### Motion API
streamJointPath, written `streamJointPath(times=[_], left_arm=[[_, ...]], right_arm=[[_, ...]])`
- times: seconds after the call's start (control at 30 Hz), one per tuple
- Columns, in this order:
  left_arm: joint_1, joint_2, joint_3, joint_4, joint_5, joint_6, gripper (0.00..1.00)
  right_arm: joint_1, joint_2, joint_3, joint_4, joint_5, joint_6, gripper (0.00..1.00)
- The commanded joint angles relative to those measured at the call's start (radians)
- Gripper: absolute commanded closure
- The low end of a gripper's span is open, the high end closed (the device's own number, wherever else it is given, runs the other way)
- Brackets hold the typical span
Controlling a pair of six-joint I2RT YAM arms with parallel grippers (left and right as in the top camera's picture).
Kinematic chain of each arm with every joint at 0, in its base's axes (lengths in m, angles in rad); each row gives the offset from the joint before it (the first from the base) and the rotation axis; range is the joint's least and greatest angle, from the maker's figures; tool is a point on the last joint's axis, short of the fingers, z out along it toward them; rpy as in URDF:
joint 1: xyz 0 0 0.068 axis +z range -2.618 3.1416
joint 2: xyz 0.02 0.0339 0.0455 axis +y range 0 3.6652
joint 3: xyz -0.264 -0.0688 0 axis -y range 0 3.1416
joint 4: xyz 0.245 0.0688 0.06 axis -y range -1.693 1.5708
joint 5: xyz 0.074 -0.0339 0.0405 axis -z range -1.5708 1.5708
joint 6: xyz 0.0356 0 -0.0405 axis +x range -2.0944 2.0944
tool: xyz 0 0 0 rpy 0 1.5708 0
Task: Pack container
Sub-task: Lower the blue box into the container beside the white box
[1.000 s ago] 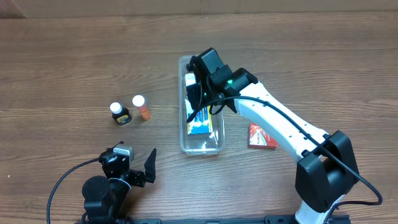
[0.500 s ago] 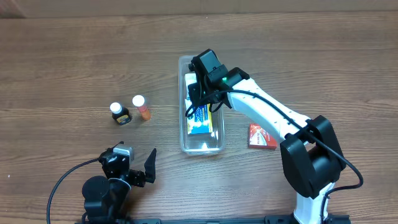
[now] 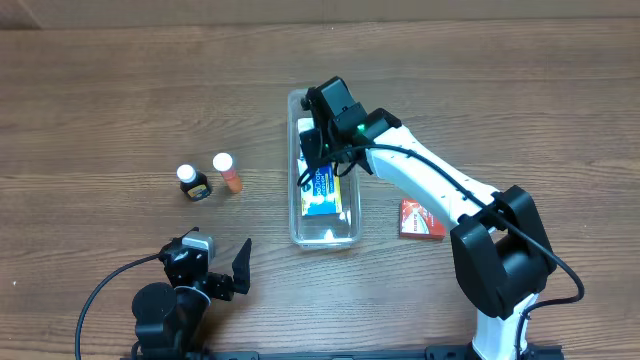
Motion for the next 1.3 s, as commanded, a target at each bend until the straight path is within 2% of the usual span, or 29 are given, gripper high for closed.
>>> streamJointPath(times=[0.0,0.3,0.5,0.77,0.97,1.27], left_arm=[[0.004,-0.009,-0.003,0.003,0.008,0.015,0.00],[0.004,-0.009,-0.002,0.003,0.008,0.015,0.00],[0.004,-0.009,-0.002,0.003,0.008,0.015,0.00],[0.004,-0.009,-0.003,0.003,0.008,0.015,0.00],[0.004,-0.009,-0.002,0.003,0.008,0.015,0.00],[0.004,-0.009,-0.002,0.003,0.008,0.015,0.00]], right_arm=[[-0.005,0.006,0.011,-0.009,0.006,-0.002,0.92],[0.003,0.048,0.011,-0.135,-0.034,0.000,0.96],[0.004,0.036,0.014,-0.140,-0.047,-0.001,0.96],[-0.004,0.008,0.023,0.005,-0.045,-0.002,0.96],[-0.014,0.010,0.023,0.099,0.028,-0.002,0.96],[-0.015,0.052,-0.016,0.092,0.032,-0.005,0.96]])
